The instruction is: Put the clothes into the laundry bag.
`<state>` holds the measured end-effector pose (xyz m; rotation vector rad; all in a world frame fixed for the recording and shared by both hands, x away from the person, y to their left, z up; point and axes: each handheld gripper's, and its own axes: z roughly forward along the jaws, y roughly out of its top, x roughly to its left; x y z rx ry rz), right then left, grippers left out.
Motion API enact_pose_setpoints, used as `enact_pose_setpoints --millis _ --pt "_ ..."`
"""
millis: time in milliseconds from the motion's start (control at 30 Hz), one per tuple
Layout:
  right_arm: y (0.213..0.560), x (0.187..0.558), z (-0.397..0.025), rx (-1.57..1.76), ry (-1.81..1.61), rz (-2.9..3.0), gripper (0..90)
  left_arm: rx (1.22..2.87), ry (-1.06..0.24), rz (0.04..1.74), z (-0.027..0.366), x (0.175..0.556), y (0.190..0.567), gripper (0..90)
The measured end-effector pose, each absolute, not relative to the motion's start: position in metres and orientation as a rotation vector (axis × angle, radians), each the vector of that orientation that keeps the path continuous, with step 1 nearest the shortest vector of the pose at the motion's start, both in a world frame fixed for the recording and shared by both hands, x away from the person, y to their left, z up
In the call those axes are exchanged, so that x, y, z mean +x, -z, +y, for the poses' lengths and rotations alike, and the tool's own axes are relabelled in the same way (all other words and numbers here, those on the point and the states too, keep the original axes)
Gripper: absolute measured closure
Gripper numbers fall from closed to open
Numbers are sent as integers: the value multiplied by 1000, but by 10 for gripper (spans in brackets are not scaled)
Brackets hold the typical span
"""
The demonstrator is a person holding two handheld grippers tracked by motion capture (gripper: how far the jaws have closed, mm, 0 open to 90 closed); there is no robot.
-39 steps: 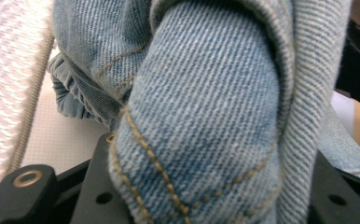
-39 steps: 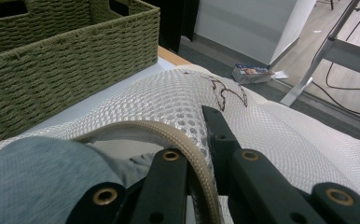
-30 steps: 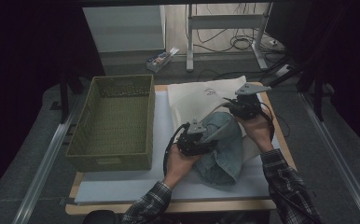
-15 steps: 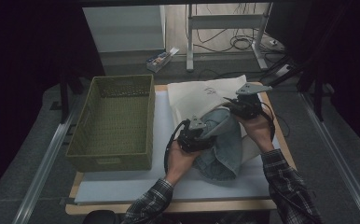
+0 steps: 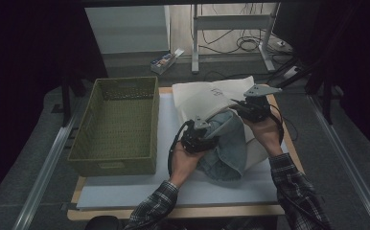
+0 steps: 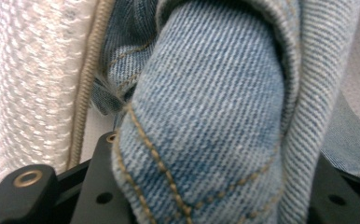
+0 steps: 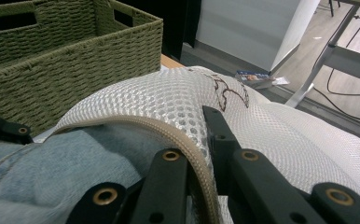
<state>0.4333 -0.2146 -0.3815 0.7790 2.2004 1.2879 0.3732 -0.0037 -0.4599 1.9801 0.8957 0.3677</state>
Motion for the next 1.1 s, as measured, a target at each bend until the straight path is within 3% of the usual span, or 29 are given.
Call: enact_pose_setpoints --millis 1100 --pt "379 429 -212 758 -1283 2211 861 1976 -483 1033 -3 397 454 571"
